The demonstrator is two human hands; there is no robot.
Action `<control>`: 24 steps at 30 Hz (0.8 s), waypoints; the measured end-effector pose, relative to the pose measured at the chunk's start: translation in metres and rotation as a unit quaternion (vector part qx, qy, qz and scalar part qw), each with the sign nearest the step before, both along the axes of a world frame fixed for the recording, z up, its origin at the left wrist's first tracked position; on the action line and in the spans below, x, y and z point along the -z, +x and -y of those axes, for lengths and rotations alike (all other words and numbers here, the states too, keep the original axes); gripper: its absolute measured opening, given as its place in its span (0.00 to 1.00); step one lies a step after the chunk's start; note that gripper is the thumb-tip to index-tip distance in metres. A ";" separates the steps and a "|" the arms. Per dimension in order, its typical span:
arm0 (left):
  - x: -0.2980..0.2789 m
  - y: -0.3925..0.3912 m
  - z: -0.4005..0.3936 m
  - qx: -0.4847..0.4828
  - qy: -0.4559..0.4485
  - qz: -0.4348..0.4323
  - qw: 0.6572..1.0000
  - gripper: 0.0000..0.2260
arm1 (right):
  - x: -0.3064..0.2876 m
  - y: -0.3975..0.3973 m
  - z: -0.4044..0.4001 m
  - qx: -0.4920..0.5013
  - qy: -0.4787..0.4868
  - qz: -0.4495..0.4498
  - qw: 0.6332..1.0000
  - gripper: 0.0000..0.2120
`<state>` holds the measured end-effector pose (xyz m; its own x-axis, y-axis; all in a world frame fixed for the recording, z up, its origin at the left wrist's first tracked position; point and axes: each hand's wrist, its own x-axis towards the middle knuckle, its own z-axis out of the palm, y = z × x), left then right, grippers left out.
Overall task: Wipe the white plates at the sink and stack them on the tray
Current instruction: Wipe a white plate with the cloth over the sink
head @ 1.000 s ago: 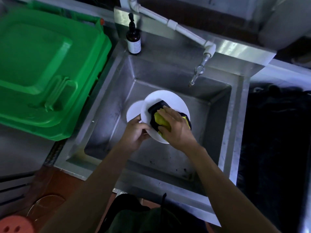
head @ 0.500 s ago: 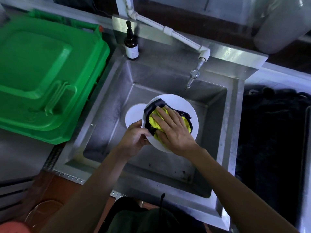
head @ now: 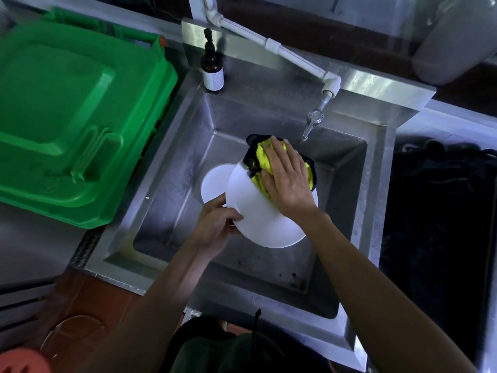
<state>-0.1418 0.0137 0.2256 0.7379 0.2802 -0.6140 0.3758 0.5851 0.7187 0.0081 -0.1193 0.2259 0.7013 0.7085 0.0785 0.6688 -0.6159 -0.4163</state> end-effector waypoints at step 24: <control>0.006 0.021 0.003 -0.089 0.018 -0.002 0.996 0.21 | 0.012 -0.091 0.001 0.130 0.045 -0.160 0.977 0.26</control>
<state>-0.1208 0.0107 0.2201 0.6720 0.4285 -0.6040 0.2705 0.6172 0.7388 -0.0825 -0.1199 0.2140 0.8555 0.5036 -0.1209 0.3208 -0.6985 -0.6397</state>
